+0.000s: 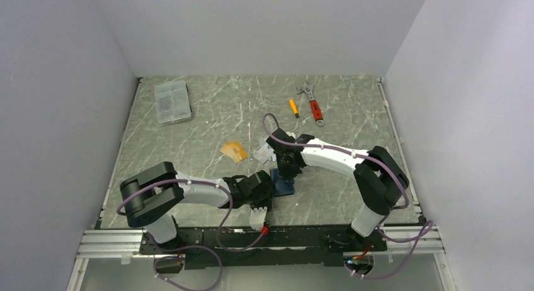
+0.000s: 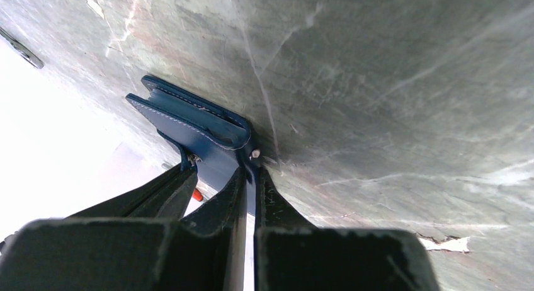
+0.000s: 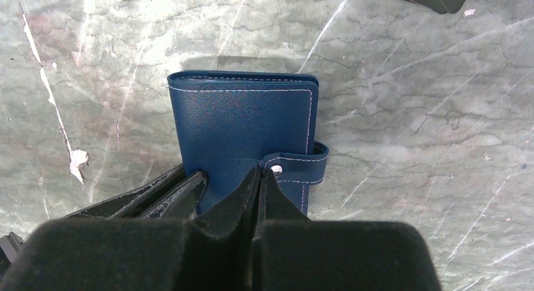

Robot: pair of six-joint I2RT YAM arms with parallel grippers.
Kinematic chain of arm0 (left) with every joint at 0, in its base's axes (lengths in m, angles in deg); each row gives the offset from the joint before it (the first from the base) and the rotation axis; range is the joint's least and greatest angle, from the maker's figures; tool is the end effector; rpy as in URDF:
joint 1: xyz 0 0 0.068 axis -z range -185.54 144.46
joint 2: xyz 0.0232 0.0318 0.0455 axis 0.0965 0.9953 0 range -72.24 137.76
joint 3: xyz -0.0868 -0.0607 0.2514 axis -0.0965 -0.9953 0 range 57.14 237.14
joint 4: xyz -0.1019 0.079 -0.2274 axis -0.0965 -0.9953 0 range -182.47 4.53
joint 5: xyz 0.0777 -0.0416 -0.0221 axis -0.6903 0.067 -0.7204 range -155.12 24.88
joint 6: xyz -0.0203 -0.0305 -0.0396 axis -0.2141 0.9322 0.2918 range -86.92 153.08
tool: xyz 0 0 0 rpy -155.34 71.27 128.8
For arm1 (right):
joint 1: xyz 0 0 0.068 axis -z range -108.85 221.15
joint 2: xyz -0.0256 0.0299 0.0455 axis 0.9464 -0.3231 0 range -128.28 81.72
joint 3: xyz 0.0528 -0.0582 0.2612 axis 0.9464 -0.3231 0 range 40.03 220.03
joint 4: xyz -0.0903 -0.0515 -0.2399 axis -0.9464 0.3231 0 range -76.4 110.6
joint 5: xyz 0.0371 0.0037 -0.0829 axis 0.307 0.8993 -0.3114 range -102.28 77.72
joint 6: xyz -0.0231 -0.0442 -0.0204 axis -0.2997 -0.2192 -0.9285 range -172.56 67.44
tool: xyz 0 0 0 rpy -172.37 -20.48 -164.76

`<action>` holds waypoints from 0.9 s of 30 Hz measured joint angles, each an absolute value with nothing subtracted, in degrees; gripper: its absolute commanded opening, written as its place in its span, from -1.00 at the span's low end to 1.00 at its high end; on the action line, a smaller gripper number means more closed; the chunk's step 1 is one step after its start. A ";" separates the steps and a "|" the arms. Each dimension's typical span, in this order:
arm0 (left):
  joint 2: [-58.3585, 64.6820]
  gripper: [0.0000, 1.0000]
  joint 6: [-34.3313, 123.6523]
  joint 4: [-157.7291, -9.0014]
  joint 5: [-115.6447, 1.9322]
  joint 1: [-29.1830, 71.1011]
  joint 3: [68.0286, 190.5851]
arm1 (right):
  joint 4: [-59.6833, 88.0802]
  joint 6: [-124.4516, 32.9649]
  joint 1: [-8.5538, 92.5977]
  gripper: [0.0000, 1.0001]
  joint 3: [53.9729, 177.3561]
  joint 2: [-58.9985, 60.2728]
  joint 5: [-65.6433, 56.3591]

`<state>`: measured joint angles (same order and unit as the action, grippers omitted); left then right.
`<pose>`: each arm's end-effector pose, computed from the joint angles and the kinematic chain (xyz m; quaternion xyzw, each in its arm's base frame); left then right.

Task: Put the credit cards into the card holder
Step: Close the card holder at the center of the board.

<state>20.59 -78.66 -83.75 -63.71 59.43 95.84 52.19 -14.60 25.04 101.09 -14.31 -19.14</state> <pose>0.1228 -0.2650 0.1270 0.9463 0.0232 0.1172 0.3003 0.2206 0.2233 0.1800 -0.0617 0.9861 0.0516 0.1457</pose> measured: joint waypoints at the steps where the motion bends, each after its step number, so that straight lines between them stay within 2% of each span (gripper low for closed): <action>1: 20.59 -1.00 -78.64 -83.75 -63.73 59.43 95.84 | 52.10 -14.65 25.11 -1.00 101.04 -14.27 -18.98; 27: 20.59 -1.00 -78.12 -83.82 -64.14 59.56 95.86 | 46.88 -14.76 26.90 -1.00 96.59 -11.27 -15.35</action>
